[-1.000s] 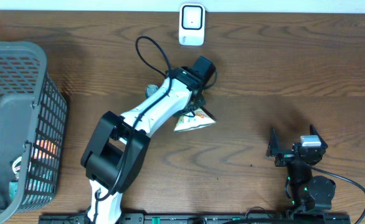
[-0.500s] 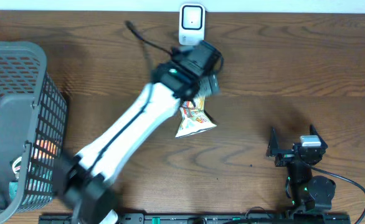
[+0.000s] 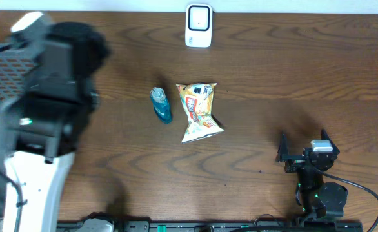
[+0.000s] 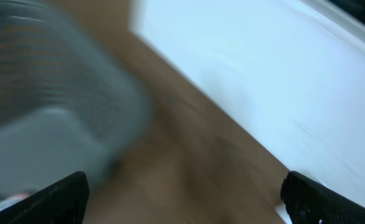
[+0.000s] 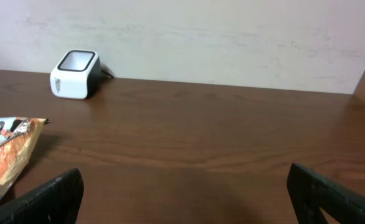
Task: Scan the item barcode
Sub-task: 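Carry the snack bag out and drop it beside the bottle, then reach into the basket and grasp the Kleenex tissue pack with left gripper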
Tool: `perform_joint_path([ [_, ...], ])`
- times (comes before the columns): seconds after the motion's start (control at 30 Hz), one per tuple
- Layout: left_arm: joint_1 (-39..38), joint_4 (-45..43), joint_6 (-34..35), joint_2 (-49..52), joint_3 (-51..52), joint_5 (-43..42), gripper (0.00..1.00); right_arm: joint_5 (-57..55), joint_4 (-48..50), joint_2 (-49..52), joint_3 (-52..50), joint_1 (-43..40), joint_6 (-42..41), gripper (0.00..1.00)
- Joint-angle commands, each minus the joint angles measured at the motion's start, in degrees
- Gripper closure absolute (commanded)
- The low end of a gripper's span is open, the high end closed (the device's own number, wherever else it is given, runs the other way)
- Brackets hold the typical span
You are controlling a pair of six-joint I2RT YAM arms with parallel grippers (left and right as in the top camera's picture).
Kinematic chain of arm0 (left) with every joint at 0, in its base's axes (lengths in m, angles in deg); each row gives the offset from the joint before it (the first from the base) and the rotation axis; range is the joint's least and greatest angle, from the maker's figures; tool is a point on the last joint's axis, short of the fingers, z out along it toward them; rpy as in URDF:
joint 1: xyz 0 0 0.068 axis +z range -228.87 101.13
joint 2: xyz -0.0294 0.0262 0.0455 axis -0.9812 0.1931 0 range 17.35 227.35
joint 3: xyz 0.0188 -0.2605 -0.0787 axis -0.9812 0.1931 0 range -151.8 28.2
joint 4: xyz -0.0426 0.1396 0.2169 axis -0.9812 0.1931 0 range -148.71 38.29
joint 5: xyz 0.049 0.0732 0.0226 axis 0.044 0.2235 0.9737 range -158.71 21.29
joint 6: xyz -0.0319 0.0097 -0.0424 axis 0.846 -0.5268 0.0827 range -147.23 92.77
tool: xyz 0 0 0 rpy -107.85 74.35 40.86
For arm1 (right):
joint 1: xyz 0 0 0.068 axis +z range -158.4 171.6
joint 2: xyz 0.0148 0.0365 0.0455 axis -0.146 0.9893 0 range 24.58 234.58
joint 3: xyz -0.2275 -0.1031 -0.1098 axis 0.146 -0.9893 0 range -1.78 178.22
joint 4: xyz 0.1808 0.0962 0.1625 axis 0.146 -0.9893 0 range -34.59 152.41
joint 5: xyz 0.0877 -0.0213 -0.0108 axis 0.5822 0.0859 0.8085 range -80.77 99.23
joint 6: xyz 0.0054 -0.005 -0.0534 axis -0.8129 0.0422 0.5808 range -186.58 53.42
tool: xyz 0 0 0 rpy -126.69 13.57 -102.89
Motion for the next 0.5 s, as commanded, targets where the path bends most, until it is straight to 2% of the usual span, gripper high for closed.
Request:
perform_joint_path([
  [0.0,11.8,2.3,2.2,-1.6,0.0,-0.6,0.02,-0.4,-0.2,-0.1,-0.1,0.4,-0.1,0.01],
  [0.17,28.5,6.6,6.1,-1.3,0.0,-8.5,0.02,-0.4,-0.2,-0.1,-0.1,0.4,-0.1,0.01],
  [0.27,38.6,11.0,8.9,0.4,0.0,-16.3,0.02,-0.4,-0.2,-0.1,-0.1,0.4,-0.1,0.01],
  [0.47,50.7,19.7,10.6,7.7,1.1,-28.3,0.02,-0.4,-0.2,-0.1,-0.1,0.4,-0.1,0.01],
])
